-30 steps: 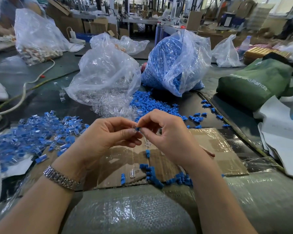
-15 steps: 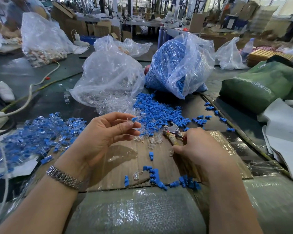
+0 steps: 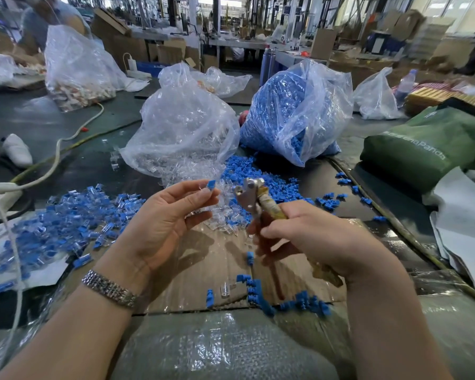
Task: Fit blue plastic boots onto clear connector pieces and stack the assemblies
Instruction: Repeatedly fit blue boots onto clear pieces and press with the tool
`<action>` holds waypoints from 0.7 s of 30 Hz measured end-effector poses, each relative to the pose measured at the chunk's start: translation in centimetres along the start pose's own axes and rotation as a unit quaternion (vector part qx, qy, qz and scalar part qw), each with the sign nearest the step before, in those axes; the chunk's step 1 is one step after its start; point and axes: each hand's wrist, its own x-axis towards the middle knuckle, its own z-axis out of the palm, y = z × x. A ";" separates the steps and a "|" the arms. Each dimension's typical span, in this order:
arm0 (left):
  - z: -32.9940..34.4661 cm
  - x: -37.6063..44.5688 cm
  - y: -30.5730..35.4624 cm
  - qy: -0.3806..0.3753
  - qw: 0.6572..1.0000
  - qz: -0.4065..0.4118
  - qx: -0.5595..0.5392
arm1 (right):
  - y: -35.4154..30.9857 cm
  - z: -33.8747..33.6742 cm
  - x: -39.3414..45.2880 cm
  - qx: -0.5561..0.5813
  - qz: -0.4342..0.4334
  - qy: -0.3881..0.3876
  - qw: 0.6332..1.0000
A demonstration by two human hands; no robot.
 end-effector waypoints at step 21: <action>0.3 -0.4 0.0 -0.013 0.994 0.028 0.101 | -1.1 3.1 0.3 -0.098 -0.041 -0.006 0.994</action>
